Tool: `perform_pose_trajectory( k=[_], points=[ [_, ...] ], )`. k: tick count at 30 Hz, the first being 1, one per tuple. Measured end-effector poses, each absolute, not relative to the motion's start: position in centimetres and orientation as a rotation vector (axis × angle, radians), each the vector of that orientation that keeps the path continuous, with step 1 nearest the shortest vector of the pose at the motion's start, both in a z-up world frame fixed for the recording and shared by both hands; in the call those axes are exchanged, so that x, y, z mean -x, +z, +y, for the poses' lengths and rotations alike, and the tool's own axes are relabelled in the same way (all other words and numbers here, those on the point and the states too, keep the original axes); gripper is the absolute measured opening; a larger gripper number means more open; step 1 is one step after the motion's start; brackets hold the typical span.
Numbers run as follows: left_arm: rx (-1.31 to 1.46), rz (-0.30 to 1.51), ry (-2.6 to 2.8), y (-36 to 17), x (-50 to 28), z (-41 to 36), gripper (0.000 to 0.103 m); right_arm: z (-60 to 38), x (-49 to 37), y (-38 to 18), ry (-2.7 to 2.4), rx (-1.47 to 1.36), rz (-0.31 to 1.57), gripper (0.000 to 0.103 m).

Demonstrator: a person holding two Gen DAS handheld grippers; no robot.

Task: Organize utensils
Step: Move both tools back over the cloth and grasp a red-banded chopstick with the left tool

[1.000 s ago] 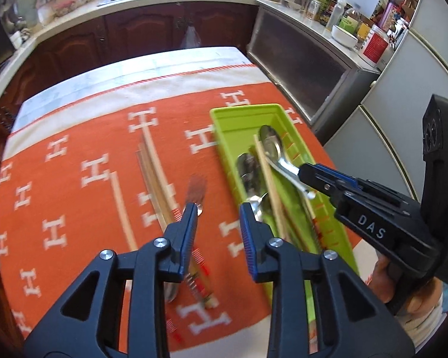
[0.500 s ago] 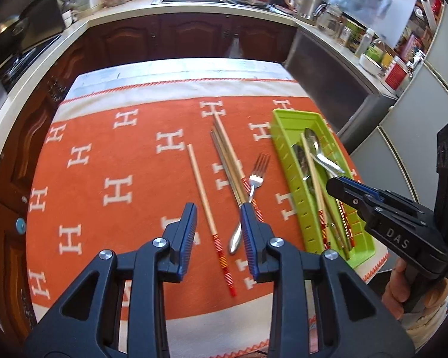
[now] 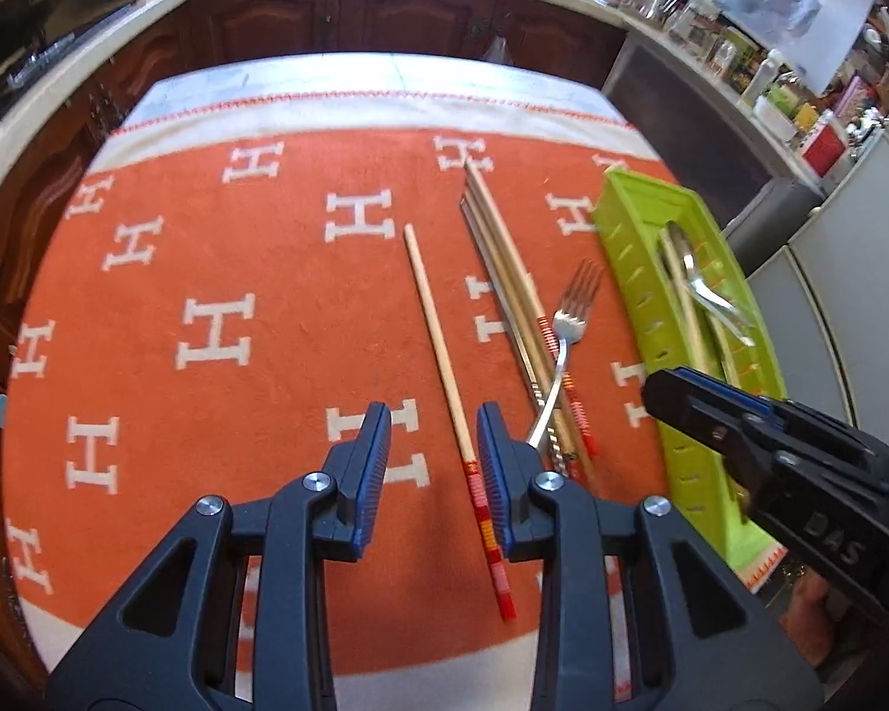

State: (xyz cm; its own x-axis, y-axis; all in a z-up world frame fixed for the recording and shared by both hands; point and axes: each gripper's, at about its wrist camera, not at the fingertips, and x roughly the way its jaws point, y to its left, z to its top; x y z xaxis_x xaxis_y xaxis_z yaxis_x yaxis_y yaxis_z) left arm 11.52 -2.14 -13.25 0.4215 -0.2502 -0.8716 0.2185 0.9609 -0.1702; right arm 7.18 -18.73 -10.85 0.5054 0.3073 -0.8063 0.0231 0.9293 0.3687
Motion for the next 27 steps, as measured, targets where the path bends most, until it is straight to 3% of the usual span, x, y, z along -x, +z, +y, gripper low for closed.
perform_pose_trajectory(
  k=[8, 14, 16, 18, 27],
  points=[
    [0.016, 1.159, -0.270, -17.6, -14.5, -4.4, 0.027, -19.7, -10.0, -13.1, 0.149, -0.389, 1.068, 0.019],
    [-0.117, 1.108, -0.220, -18.4, -14.0, -6.7, 0.027, -20.3, -11.7, -14.0, 0.136, -0.418, 1.097, 0.019],
    [-0.127, 1.093, -0.215, -18.5, -13.9, -6.9, 0.023, -20.5, -12.2, -14.4, 0.127, -0.442, 1.117, 0.019],
    [-0.135, 1.081, -0.210, -18.5, -13.8, -6.7, 0.005, -20.5, -13.0, -14.8, 0.112, -0.469, 1.142, 0.019],
    [-0.020, 1.082, -0.228, -18.3, -13.4, -2.6, 0.003, -20.3, -17.0, -16.8, -0.007, -0.550, 1.276, 0.019]
  ],
)
